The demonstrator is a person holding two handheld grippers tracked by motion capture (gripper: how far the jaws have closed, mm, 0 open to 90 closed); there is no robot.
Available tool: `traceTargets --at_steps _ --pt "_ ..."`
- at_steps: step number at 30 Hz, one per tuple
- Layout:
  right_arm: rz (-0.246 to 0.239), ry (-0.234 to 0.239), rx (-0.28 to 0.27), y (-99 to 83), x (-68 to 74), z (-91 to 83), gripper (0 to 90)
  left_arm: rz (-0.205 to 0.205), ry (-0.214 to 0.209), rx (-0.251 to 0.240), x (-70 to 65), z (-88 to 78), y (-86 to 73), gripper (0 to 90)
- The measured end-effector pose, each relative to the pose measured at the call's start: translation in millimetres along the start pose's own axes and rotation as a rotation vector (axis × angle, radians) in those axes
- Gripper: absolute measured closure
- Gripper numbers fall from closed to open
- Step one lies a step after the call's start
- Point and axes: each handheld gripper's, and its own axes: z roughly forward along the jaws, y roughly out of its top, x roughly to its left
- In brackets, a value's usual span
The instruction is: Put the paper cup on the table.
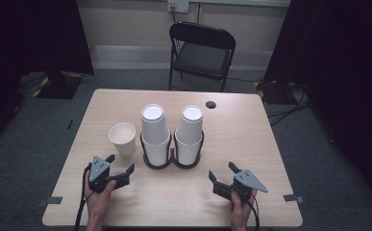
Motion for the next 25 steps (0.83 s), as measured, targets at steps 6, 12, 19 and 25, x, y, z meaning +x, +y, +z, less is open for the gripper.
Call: traceTargets --at_steps 6,12,19,25 --pt "0.000 0.002 -0.003 -0.1 0.0 -0.2 13.9 0.006 -0.061 -0.017 -26.2 -2.7 -5.5 15.5" --pt "0.003 0.009 0.002 0.1 -0.7 0.4 14.0 0.061 -0.090 -0.038 -50.2 -7.2 -8.6 15.5" --pt "0.007 0.003 0.012 0.5 -0.4 1.5 13.8 0.077 -0.075 -0.046 -57.9 -4.8 -19.6 16.2" --pt "0.018 -0.020 0.063 2.0 -1.1 5.6 14.0 0.089 -0.061 -0.064 -59.3 -5.5 -20.2 15.8"
